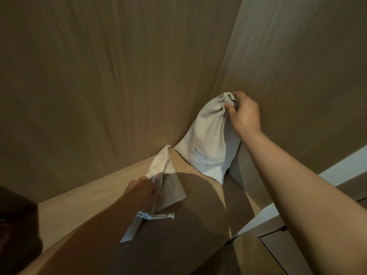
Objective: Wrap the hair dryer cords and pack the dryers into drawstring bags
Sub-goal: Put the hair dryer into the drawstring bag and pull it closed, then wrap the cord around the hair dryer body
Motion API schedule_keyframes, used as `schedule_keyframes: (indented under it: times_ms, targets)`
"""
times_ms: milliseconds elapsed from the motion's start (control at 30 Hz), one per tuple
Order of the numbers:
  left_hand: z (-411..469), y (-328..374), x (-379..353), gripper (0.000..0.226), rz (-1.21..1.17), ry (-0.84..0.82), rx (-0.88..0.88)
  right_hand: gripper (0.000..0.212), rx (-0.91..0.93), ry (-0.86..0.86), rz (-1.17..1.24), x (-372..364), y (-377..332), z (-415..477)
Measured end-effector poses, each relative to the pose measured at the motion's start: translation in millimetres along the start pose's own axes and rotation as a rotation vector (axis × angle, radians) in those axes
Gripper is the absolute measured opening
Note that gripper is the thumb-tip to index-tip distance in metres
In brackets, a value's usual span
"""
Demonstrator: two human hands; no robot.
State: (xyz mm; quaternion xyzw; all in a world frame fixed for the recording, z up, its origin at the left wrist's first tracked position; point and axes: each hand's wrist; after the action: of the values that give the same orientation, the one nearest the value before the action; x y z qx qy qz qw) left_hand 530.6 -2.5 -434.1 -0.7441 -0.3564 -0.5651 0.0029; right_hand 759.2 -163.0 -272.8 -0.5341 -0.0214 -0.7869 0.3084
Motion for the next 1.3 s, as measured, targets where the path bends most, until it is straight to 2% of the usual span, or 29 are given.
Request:
schedule_keyframes:
  times_ms: [100,233,600,733,1033,1133,1300]
  targets:
    - [-1,2,2,0.034,0.003,-0.008,-0.006,0.035,0.034,0.003,-0.106,-3,-3,-1]
    - [-1,2,0,0.033,-0.034,-0.004,0.008,0.041,0.097,0.125,-0.357,1,-2,-13]
    - [-3,2,-5,0.031,-0.049,0.010,0.033,0.042,0.240,0.141,-0.310,31,-1,-52]
    - [-16,13,10,0.032,-0.056,0.000,0.030,0.033,0.276,0.032,-0.364,55,-9,-76]
    - [-110,96,91,0.036,-0.059,0.163,-0.086,0.035,0.301,-0.099,-0.452,181,-30,-141]
    - [-160,117,121,0.031,-0.117,0.231,-0.164,0.034,0.315,-0.098,-0.483,234,-44,-165]
    - [-254,140,184,0.033,-0.122,0.368,-0.311,0.033,0.360,-0.026,-0.502,316,-72,-203]
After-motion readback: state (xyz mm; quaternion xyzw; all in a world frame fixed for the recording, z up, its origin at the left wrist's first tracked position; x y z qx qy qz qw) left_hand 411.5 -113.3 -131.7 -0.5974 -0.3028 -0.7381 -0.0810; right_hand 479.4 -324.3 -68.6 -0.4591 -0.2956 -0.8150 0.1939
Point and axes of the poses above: each hand's wrist, its own z-axis towards the middle knuckle, its own x-axis out of the back of the hand, y = z × x, and after that the axes turned 14 degrees about -z, right-handed
